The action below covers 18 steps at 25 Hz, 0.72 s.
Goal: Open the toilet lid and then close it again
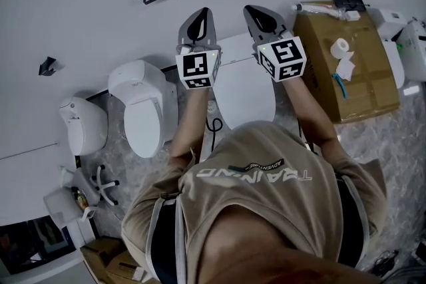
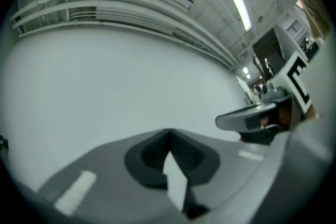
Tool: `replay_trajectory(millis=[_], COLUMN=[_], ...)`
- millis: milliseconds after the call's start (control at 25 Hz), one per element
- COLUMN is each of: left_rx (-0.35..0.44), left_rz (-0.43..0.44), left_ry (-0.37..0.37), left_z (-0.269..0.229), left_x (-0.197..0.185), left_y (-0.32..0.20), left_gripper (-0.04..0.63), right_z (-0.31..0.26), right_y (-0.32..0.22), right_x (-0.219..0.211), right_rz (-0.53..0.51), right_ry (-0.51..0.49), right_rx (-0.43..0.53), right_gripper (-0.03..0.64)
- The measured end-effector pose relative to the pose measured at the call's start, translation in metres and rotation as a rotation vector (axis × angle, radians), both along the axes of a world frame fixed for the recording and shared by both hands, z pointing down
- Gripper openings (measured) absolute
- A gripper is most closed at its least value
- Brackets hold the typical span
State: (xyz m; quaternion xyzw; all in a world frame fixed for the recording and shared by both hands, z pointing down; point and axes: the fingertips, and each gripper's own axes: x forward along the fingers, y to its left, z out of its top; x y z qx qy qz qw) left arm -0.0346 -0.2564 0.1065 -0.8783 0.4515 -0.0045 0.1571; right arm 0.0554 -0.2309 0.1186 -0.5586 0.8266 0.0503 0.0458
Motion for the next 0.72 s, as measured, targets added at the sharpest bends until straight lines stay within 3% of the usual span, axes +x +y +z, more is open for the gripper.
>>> replay_trajectory(millis=[400,720], left_rx=[-0.059,-0.11], left_rz=[-0.01,0.047], left_ry=[0.029,0.018], left_z=[0.012,0.027], left_x=[-0.018,-0.011], left_y=[0.004,0.007], left_gripper=[0.002,0.002], right_z=[0.001,0.013], right_y=[0.006,0.007], right_x=[-0.007,-0.022], right_rz=[-0.011,-0.039], right_ry=[0.015,0.054], right_rx=[-0.009,-0.02], right_gripper=[0.011,0.011])
